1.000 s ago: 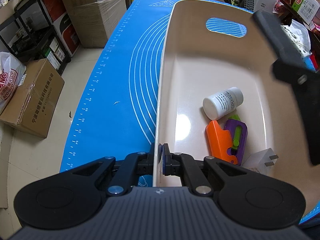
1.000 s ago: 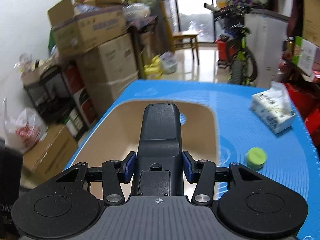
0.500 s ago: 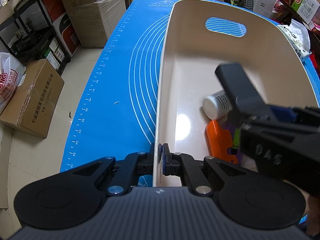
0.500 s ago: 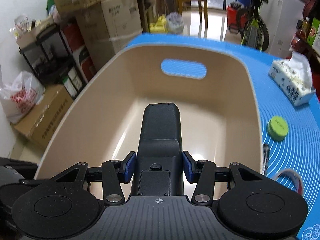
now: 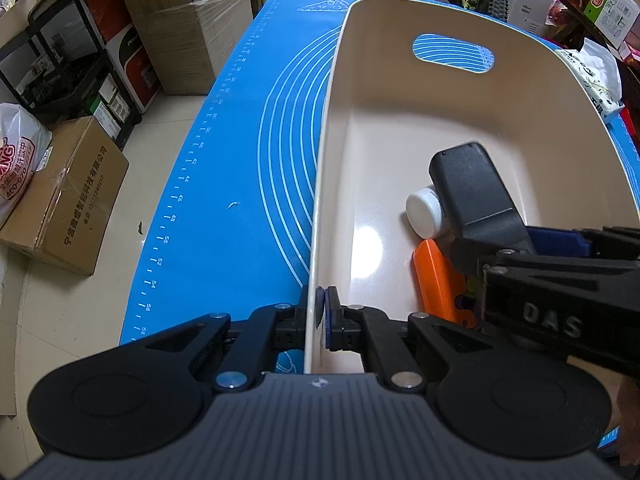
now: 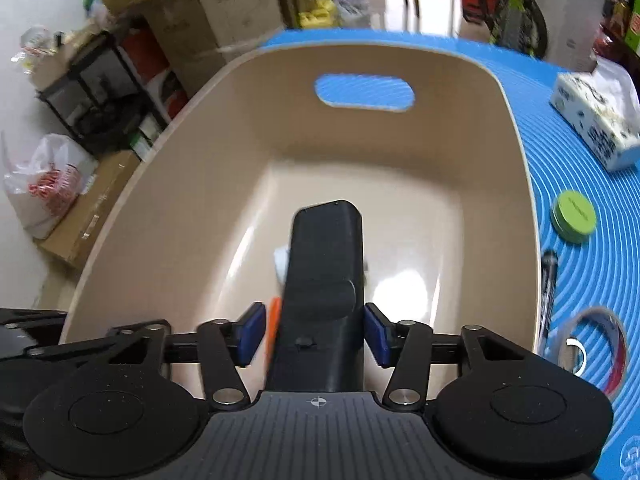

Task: Organize rigid objects
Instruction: 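Carry the black remote into the basket and open the right tool, then move the right tool to the white tape roll and grasp its rim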

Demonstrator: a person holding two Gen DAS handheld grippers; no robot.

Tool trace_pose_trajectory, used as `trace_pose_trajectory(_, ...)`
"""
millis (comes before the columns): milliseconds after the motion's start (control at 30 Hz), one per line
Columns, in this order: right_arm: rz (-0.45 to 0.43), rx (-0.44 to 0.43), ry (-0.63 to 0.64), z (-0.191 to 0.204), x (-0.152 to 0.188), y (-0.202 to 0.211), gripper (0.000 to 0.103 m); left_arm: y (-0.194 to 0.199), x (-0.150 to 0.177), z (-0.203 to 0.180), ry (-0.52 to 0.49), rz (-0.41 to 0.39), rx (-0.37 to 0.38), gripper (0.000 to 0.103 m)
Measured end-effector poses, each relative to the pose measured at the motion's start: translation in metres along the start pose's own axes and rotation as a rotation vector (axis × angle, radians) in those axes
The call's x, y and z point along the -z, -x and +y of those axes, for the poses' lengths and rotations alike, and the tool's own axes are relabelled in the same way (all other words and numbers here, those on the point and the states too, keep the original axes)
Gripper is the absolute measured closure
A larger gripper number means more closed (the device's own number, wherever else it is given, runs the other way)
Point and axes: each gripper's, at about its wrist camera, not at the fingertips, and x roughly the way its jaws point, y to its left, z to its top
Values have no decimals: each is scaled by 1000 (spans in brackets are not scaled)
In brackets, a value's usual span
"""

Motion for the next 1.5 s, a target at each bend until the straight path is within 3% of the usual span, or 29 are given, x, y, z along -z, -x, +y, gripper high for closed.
trace_pose_trajectory(233, -90, -23, 43, -2, 1, 29, 38, 0, 0, 0, 1, 2, 0, 97)
trace_pose_trajectory(433, -226, 3, 48, -13, 1, 70, 38, 0, 0, 0, 2, 2, -2, 96)
trace_pose_trajectory(733, -319, 84, -57, -71, 1, 110, 38, 0, 0, 1, 5, 1, 0, 96)
trace_pose_trajectory(1133, -245, 266, -203, -166, 23, 90, 38, 0, 0, 1, 7, 2, -3, 96)
trace_pose_trajectory(1500, -91, 305, -336, -214, 37, 57, 38, 0, 0, 1, 6, 2, -4, 96)
